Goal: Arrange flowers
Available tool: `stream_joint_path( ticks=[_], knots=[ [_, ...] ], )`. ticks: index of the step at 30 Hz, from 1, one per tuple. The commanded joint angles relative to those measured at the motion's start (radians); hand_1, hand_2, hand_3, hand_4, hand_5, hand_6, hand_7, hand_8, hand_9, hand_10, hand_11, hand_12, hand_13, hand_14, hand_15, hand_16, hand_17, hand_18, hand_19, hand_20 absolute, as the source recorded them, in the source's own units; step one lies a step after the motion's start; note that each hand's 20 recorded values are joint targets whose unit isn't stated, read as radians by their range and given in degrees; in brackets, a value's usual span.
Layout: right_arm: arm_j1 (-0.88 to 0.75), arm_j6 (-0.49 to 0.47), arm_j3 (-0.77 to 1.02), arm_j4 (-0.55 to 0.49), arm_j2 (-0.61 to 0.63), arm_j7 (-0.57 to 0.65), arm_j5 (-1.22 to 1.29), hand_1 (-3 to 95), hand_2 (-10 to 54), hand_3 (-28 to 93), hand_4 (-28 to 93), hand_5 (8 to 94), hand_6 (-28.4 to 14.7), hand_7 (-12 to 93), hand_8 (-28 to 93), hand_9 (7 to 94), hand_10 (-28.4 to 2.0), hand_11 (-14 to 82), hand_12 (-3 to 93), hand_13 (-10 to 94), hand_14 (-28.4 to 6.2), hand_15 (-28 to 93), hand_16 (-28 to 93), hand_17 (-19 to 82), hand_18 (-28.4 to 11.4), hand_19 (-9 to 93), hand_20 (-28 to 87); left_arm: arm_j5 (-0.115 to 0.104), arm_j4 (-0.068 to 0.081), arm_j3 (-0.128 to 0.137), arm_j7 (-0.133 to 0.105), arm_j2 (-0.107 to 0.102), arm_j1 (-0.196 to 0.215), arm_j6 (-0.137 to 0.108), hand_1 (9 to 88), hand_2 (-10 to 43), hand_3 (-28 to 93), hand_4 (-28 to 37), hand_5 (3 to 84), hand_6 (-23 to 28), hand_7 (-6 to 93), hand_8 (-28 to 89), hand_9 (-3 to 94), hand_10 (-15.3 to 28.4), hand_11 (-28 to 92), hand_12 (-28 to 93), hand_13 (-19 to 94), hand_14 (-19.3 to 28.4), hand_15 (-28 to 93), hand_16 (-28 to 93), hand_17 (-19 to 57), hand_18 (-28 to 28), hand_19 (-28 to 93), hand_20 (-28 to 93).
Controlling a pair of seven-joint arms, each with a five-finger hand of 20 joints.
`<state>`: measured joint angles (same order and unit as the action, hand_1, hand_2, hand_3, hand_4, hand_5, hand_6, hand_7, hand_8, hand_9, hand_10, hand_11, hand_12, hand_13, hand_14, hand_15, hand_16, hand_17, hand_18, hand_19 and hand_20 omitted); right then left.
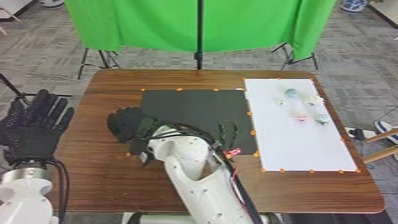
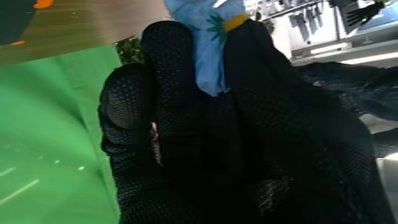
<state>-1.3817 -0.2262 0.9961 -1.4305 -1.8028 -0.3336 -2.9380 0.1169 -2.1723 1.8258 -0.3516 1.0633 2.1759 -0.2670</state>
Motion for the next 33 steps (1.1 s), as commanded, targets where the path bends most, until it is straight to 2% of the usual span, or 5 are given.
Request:
stream_joint_path(
  ticks=[1,15,23,26,33],
  knots=[
    [0.011,0.064,0.001,0.019,-0.013,-0.022,-0.619,66.6,-9.5,68,-28,69.1,-2.3,32,5,77.6,-12.1,14.5,46.9,68,-7.0,44,45,38,-20.3,81,37,-0.020,0.005,-0.016,-0.009,-0.008,-0.004,-0.001,29.4,14.0,72,-28.3,49.8,8.9,17.4,-9,43.6,15.2,26,14,33,15.5,41,-5,-3.8,14.9,34,17],
    [0.037,-0.143,-0.100,-0.010,0.048,0.090,-0.648,66.2,-9.5,67,-28,66.8,-3.1,26,4,74.5,-13.2,12.1,44.4,64,-7.8,43,44,36,-20.9,80,37,-0.039,0.004,-0.020,-0.012,-0.005,-0.002,0.028,29.6,14.1,72,-28.3,49.9,8.9,17.5,-9,43.5,15.3,26,14,33,15.5,41,-5,-3.8,14.9,34,17],
    [0.045,-0.106,-0.112,0.015,0.064,0.232,-0.618,65.9,-9.5,66,-28,68.1,-4.4,24,5,75.2,-14.0,12.5,43.7,64,-8.6,45,43,36,-21.6,81,37,-0.037,0.007,-0.029,-0.005,-0.002,-0.004,0.034,29.6,13.9,72,-28.3,49.9,8.8,17.4,-9,43.6,15.3,26,14,33,15.5,42,-5,-3.7,14.8,34,17],
    [0.057,-0.171,-0.121,0.012,0.069,0.239,-0.622,65.8,-9.5,66,-28,68.3,-4.7,23,6,74.9,-14.3,12.7,43.8,64,-8.9,46,42,36,-21.9,81,36,-0.041,0.009,-0.030,-0.006,-0.006,-0.003,0.036,29.6,13.9,72,-28.3,49.8,8.8,17.4,-9,43.6,15.2,26,14,33,15.5,42,-5,-3.7,14.8,33,17],
    [0.063,-0.167,-0.137,0.019,0.079,0.304,-0.625,65.2,-9.5,66,-28,67.0,-5.0,21,4,73.0,-15.5,12.5,43.6,62,-10.5,48,42,35,-23.8,83,37,-0.050,0.011,-0.026,-0.007,-0.001,-0.001,0.035,29.5,13.8,72,-28.3,49.8,8.8,17.4,-9,43.5,15.2,26,14,33,15.5,41,-5,-3.6,14.8,33,17]
  ],
)
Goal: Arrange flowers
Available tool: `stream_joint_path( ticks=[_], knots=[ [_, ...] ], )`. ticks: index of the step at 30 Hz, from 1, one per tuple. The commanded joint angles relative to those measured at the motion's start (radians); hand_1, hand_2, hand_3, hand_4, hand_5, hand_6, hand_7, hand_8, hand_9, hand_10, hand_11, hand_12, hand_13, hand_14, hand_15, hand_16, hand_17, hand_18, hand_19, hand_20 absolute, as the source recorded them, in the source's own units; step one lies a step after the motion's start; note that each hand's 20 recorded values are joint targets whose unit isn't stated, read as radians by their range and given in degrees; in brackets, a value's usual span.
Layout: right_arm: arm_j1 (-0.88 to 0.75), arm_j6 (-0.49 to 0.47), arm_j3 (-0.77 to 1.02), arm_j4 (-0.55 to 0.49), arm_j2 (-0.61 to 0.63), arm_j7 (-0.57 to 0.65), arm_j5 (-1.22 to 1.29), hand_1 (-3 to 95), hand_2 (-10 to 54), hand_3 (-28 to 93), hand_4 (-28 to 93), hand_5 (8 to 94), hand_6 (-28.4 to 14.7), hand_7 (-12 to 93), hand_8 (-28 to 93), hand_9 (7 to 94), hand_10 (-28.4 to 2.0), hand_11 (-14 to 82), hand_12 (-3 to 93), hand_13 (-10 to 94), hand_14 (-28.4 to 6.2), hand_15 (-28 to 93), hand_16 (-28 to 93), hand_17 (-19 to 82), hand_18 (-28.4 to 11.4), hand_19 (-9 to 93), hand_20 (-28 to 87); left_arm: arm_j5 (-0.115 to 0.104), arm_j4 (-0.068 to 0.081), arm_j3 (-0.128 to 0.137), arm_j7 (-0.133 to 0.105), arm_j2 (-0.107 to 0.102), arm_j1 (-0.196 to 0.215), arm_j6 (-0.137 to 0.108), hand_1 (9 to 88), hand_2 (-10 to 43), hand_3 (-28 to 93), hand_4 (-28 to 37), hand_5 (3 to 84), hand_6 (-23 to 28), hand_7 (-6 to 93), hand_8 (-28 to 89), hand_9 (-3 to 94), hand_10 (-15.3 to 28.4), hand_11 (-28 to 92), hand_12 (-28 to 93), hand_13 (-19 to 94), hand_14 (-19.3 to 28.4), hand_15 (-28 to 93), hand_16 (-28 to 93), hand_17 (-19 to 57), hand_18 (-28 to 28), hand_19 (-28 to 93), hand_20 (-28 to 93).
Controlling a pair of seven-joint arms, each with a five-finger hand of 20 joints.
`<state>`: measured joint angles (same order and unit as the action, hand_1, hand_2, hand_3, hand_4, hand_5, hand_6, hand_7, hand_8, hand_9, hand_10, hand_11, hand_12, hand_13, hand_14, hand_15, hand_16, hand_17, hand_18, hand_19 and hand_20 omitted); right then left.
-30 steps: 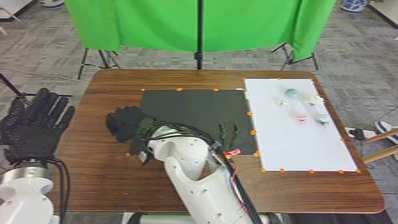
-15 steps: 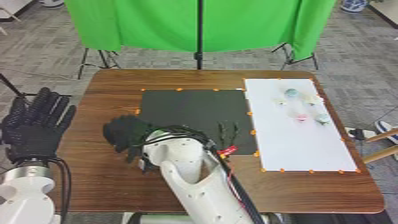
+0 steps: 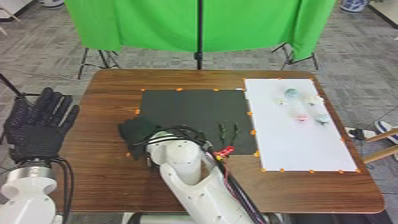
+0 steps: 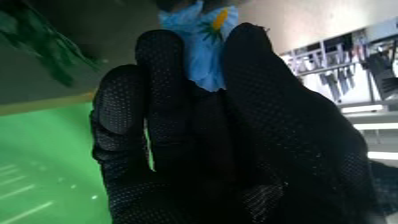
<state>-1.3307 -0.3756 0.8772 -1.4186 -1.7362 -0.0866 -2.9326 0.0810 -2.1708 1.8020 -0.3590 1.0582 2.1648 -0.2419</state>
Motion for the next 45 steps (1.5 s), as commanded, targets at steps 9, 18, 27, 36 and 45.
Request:
stream_joint_path(
  ticks=[9,18,27,36,45],
  knots=[
    [0.041,-0.027,-0.030,0.012,0.019,0.165,-0.538,53.1,-9.5,74,-28,63.6,-6.6,16,-10,65.7,-20.7,23.7,22.2,58,-18.3,57,31,33,-27.9,86,39,-0.010,0.011,-0.003,0.009,0.008,0.017,0.007,29.5,13.8,72,-28.3,49.7,8.8,17.3,-9,43.5,15.2,26,14,33,15.5,41,-5,-3.6,14.8,33,17],
    [0.039,0.064,0.014,0.038,-0.002,0.158,-0.548,55.7,-9.5,74,-28,65.0,-6.6,17,-9,63.8,-20.9,26.0,23.9,55,-19.6,64,37,33,-28.3,88,42,-0.006,0.015,-0.004,0.022,0.011,0.018,0.015,29.6,13.8,72,-28.3,49.8,8.7,17.4,-9,43.6,15.2,26,14,33,15.6,41,-5,-3.7,14.9,34,17],
    [0.054,0.055,-0.018,0.017,0.032,0.203,-0.474,58.4,-9.5,77,-28,63.3,-6.4,22,-10,58.9,-21.8,33.0,32.0,51,-22.7,74,45,33,-28.4,89,51,0.001,0.024,-0.010,0.038,0.008,0.011,0.039,29.7,13.6,72,-28.3,49.7,8.8,17.3,-9,43.5,15.2,26,14,33,15.6,41,-5,-3.8,15.0,34,18],
    [0.060,0.011,-0.061,-0.021,0.064,0.226,-0.415,51.8,-9.5,82,-28,53.5,-9.6,23,-10,45.1,-26.7,45.9,33.5,47,-25.8,79,40,32,-28.4,88,54,0.004,0.025,-0.011,0.043,0.020,0.010,0.038,29.8,12.9,72,-28.3,49.5,8.7,17.2,-9,43.4,15.1,25,14,33,15.5,41,-5,-3.8,15.1,34,18],
    [0.074,-0.020,-0.085,-0.065,0.083,0.251,-0.328,51.7,-9.5,83,-28,48.4,-11.1,22,-10,40.4,-28.3,46.8,33.5,45,-26.4,80,38,32,-28.4,88,54,0.002,0.022,-0.008,0.040,0.024,0.022,0.035,30.9,11.4,72,-28.3,49.3,8.7,17.1,-9,43.4,15.1,25,15,33,15.6,43,-4,-3.8,15.4,35,19]
  ],
)
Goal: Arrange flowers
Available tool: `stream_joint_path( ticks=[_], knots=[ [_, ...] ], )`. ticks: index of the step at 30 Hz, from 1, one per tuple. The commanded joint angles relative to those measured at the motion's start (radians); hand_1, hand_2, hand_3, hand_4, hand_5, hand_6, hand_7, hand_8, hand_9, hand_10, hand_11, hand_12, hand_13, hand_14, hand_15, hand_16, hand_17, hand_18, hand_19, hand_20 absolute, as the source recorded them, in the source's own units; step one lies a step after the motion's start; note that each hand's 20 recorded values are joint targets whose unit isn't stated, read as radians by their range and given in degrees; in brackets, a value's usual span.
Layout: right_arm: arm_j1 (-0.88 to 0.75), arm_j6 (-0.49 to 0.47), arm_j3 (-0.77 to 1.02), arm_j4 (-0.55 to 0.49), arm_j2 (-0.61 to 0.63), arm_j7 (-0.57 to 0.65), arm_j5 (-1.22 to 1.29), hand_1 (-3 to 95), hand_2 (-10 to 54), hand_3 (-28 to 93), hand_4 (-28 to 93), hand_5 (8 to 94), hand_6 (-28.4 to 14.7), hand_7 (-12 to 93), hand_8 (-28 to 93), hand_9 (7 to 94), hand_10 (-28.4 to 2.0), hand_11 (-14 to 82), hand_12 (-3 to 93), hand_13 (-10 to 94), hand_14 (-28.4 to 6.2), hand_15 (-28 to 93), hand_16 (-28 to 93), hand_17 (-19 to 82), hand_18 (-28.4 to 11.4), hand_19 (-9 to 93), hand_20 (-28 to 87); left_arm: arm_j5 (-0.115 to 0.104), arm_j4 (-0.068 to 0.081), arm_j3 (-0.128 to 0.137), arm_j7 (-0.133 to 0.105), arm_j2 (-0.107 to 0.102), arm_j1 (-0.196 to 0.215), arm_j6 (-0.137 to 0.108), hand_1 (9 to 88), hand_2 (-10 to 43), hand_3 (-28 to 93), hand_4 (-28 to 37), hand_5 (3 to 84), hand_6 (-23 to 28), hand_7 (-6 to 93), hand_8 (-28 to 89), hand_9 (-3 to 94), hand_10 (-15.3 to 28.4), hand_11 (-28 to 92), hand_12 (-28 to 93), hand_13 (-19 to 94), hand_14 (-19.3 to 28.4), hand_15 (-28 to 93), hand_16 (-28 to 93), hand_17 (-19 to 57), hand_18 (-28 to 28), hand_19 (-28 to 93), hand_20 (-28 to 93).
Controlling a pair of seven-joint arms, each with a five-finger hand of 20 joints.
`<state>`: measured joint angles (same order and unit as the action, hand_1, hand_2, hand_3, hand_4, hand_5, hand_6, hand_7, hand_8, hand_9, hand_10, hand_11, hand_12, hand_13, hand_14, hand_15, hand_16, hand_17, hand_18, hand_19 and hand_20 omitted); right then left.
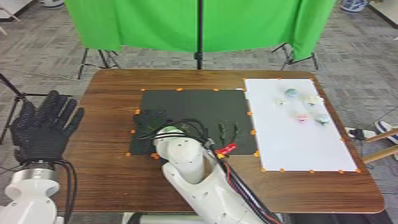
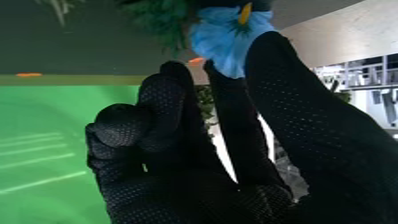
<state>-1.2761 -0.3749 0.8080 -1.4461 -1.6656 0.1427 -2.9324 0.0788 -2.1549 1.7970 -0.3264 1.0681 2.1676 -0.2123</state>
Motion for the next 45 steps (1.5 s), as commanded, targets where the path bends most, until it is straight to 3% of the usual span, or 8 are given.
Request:
stream_joint_path(
  ticks=[1,9,18,23,29,35,37,45],
  knots=[
    [0.024,-0.024,-0.017,-0.045,0.016,0.029,-0.309,51.7,-9.5,82,-28,48.3,-11.2,22,-10,40.4,-28.3,46.2,33.1,45,-26.6,80,38,32,-28.4,88,54,0.005,0.007,-0.003,0.009,0.018,0.019,0.008,31.0,11.3,72,-28.3,49.2,8.7,17.1,-9,43.4,15.1,25,15,33,15.5,43,-4,-3.8,15.4,35,19],
    [0.042,-0.042,0.079,-0.197,0.080,0.182,0.018,49.1,-9.5,81,-28,46.7,-11.5,19,-9,39.8,-28.4,35.8,28.0,43,-27.0,77,35,31,-28.4,87,54,0.032,0.005,0.014,0.048,0.075,0.037,0.014,31.2,11.0,72,-28.3,49.0,8.7,16.9,-9,43.1,15.0,25,15,33,15.4,43,-4,-3.6,15.2,34,19],
    [0.054,-0.006,0.314,-0.286,0.334,0.330,0.197,44.2,-9.5,78,-27,45.9,-12.5,17,-8,39.2,-28.4,29.1,26.4,32,-28.0,65,21,24,-28.4,76,39,0.060,0.014,0.020,0.071,0.099,0.029,0.035,30.5,11.5,72,-28.3,48.8,8.7,16.8,-9,42.9,15.1,25,15,33,15.4,42,-4,-3.6,15.2,34,19],
    [-0.017,-0.081,0.485,-0.316,0.442,0.462,0.299,51.6,-9.5,78,-28,43.6,-11.6,13,-9,35.8,-27.4,14.1,19.4,28,-25.9,48,13,21,-28.4,75,34,0.061,0.012,0.021,0.080,0.103,0.032,0.024,30.1,11.6,72,-28.3,47.8,8.7,16.1,-9,42.0,15.0,24,15,33,15.4,42,-4,-3.7,15.2,34,18],
    [-0.090,-0.102,0.621,-0.317,0.531,0.527,0.336,53.1,-9.5,79,-28,43.3,-10.9,13,-9,33.5,-26.1,11.1,17.6,26,-25.2,42,13,19,-28.4,73,34,0.056,0.014,0.022,0.085,0.100,0.038,0.027,30.1,11.7,73,-28.3,47.9,8.8,15.9,-8,42.0,15.0,24,15,32,15.4,42,-4,-3.6,15.2,34,18],
    [-0.125,-0.174,0.665,-0.293,0.555,0.499,0.349,53.1,-9.5,78,-28,43.4,-10.3,14,-9,32.0,-25.5,10.1,17.2,25,-24.5,40,13,18,-28.1,74,34,0.059,0.016,0.020,0.084,0.096,0.024,0.018,30.1,11.7,73,-28.3,48.1,8.8,15.9,-8,42.1,15.0,24,15,32,15.4,42,-4,-3.6,15.2,33,18],
    [-0.127,-0.207,0.655,-0.285,0.548,0.491,0.328,54.8,-9.5,79,-28,43.8,-9.6,14,-10,33.0,-24.3,10.6,17.4,26,-23.5,41,14,19,-27.6,74,34,0.083,0.018,0.017,0.096,0.097,0.019,0.000,30.7,12.7,73,-28.2,48.2,8.7,16.0,-8,42.2,15.0,25,15,32,15.4,42,-4,-3.6,15.1,33,18],
    [-0.111,-0.257,0.622,-0.268,0.511,0.477,0.304,58.6,-9.5,81,-28,48.0,-7.4,16,-10,41.0,-21.2,13.7,18.6,33,-20.4,48,17,21,-27.2,80,41,0.064,0.021,0.010,0.092,0.098,0.009,-0.002,31.7,14.2,73,-26.5,48.7,8.6,16.7,-9,42.7,14.9,25,15,33,15.4,42,-4,-3.6,15.2,34,18]
  ],
)
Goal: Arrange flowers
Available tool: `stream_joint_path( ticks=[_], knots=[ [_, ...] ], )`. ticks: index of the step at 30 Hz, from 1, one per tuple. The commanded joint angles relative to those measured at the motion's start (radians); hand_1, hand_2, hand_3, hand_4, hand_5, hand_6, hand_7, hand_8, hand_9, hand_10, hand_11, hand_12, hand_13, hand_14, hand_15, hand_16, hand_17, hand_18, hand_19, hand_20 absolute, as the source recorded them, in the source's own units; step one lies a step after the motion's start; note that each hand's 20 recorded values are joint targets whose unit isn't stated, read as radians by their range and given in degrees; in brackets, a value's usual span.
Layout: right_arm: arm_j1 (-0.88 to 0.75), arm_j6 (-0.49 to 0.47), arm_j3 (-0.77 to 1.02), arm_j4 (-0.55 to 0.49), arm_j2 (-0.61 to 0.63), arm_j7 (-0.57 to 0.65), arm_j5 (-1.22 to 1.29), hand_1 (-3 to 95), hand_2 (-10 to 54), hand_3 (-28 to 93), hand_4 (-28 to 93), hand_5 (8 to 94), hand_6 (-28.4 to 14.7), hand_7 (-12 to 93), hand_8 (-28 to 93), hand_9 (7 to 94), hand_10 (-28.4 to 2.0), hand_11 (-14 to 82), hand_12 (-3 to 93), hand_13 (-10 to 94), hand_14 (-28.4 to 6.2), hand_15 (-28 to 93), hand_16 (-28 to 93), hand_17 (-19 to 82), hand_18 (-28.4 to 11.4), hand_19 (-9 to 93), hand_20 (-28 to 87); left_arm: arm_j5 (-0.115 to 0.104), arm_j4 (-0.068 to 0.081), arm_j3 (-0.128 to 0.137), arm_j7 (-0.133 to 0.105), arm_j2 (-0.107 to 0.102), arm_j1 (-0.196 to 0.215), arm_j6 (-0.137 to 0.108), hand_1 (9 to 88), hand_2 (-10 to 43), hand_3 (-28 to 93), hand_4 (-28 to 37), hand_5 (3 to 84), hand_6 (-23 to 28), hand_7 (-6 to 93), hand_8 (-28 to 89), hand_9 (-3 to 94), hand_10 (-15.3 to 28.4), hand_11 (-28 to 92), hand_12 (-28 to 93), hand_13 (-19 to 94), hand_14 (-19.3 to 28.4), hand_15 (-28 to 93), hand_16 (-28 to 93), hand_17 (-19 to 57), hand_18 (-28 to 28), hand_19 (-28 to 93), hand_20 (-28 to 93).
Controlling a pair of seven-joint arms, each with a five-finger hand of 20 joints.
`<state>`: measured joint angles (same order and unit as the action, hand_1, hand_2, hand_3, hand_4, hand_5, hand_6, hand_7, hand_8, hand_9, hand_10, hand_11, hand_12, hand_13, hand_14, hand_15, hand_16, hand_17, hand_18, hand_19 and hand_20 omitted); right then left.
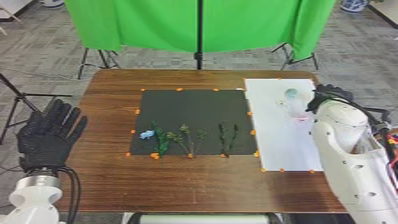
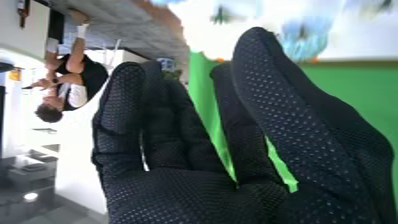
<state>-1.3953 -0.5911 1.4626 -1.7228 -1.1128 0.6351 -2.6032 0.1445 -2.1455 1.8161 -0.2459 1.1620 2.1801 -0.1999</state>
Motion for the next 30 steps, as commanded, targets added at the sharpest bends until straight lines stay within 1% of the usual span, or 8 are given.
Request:
stream_joint_path(
  ticks=[1,10,14,17,19,23,28,30],
  knots=[
    [0.008,-0.057,-0.034,0.008,-0.041,-0.009,-0.017,58.6,-9.5,81,-28,48.4,-7.3,16,-10,42.0,-21.1,14.3,18.9,34,-20.2,49,18,22,-27.1,80,41,0.000,0.014,-0.008,0.009,0.005,-0.007,-0.012,31.5,14.2,74,-26.3,48.7,8.6,16.7,-9,42.7,14.9,25,15,33,15.4,42,-4,-3.6,15.1,34,18],
    [-0.016,-0.138,-0.016,0.004,-0.048,0.017,0.031,58.6,-9.5,80,-28,50.4,-7.4,16,-10,45.0,-20.7,16.7,20.4,38,-20.1,58,20,25,-27.5,85,49,-0.004,0.018,-0.019,0.004,-0.004,-0.024,-0.013,31.3,14.3,74,-25.6,48.8,8.7,16.5,-9,42.7,15.0,25,15,33,15.4,42,-4,-3.6,15.1,34,18],
    [-0.030,-0.100,-0.026,0.013,-0.057,0.010,0.028,59.7,-9.5,78,-28,52.5,-6.7,17,-9,49.5,-19.5,19.1,21.3,44,-19.0,60,24,27,-26.8,87,51,-0.006,0.019,-0.023,0.005,-0.002,-0.029,-0.016,31.2,14.3,73,-25.8,48.8,8.7,16.5,-9,42.6,15.0,25,15,33,15.3,42,-4,-3.7,15.1,34,18],
    [-0.051,0.030,-0.043,0.029,-0.057,0.013,0.016,61.8,-9.5,72,-28,55.2,-5.5,19,-10,55.0,-18.7,22.6,22.5,48,-16.6,59,33,29,-26.5,87,51,-0.006,0.022,-0.026,0.007,-0.001,-0.034,-0.021,31.0,14.3,73,-26.1,48.8,8.7,16.5,-8,42.6,15.0,25,15,33,15.4,42,-4,-3.7,15.1,34,18],
    [-0.050,0.106,-0.051,0.039,-0.059,0.032,0.045,61.7,-9.5,67,-28,59.1,-4.3,22,-11,61.0,-17.5,25.0,25.0,53,-14.5,57,38,32,-25.8,89,50,-0.006,0.017,-0.028,0.008,-0.002,-0.036,-0.047,30.9,14.3,73,-26.3,48.8,8.7,16.5,-8,42.5,15.0,25,15,32,15.4,42,-4,-3.7,15.1,34,18],
    [-0.043,0.198,-0.076,0.043,-0.052,0.000,-0.003,64.4,-9.5,61,-28,69.6,-3.2,29,8,78.5,-13.4,14.6,45.9,64,-12.1,57,41,36,-24.4,91,47,-0.008,0.017,-0.026,0.006,-0.002,-0.034,-0.048,30.7,14.1,73,-26.6,48.7,8.8,16.4,-8,41.0,15.1,25,15,31,15.1,42,-4,-3.7,15.0,34,18],
    [-0.043,0.256,-0.120,-0.106,-0.027,-0.049,0.030,65.4,-9.5,63,-28,73.0,-2.6,32,11,82.1,-12.6,14.8,48.2,67,-11.4,56,43,37,-23.9,92,47,-0.004,0.021,-0.025,0.010,-0.002,-0.027,-0.037,30.6,13.9,73,-27.0,48.8,8.9,16.3,-8,40.6,14.9,25,15,31,15.1,42,-4,-3.8,14.9,34,18],
    [-0.022,0.300,-0.162,-0.168,-0.040,-0.123,-0.007,65.1,-9.5,64,-28,73.2,-2.7,32,12,82.1,-12.8,14.5,48.3,67,-11.5,56,44,37,-24.0,92,46,-0.003,0.022,-0.021,0.015,-0.004,-0.024,-0.053,30.5,13.7,73,-27.1,48.6,8.9,16.2,-9,40.3,14.8,25,15,30,14.9,42,-4,-3.8,14.8,34,18]
  ],
)
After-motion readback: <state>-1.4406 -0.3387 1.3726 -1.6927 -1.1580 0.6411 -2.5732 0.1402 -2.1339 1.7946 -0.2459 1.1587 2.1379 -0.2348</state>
